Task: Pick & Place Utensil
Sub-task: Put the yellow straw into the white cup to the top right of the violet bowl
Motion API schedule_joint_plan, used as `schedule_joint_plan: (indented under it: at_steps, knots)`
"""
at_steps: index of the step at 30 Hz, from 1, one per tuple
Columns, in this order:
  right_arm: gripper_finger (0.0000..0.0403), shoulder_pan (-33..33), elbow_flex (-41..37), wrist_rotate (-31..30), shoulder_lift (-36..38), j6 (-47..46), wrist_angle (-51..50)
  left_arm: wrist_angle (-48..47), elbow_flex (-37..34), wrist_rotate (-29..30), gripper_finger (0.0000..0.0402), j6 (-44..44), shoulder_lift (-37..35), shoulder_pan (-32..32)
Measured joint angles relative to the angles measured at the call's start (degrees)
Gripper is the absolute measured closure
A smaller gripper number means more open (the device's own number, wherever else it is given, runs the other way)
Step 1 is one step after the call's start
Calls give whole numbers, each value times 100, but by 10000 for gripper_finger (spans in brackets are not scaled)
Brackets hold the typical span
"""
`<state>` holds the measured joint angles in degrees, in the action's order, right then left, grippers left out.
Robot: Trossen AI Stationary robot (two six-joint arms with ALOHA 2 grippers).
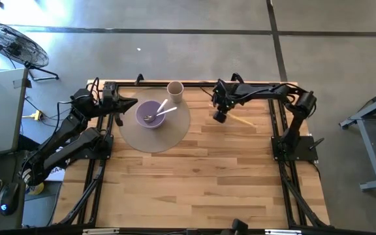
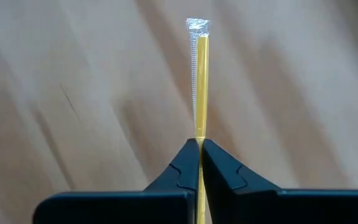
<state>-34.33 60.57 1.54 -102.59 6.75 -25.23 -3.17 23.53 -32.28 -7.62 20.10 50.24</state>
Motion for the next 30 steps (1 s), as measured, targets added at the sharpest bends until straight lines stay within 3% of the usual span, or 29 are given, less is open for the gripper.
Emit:
schedule_joint_plan:
  at_steps: [6, 13, 19, 23, 26, 30]
  knots:
    - [401, 253, 1075, 28, 83, -185, 70, -1, 0, -5, 397, 0, 0, 0]
    - [401, 508, 2422, 236, 94, -471, 879, -1, 0, -5, 397, 2, 0, -1]
    - [401, 639, 2387, 293, 38, -854, 3496, -1, 0, -3, 397, 2, 0, -1]
    - [402, 738, 2076, -257, -177, -953, 5606, -1, 0, -1, 397, 1, 2, 0]
    - [401, 774, 1998, -428, -501, -1099, 6662, -1, 0, -3, 397, 0, 2, -2]
    - [402, 854, 1998, -612, -1001, -1028, 7321, -6, 0, -12, 397, 0, 2, 0]
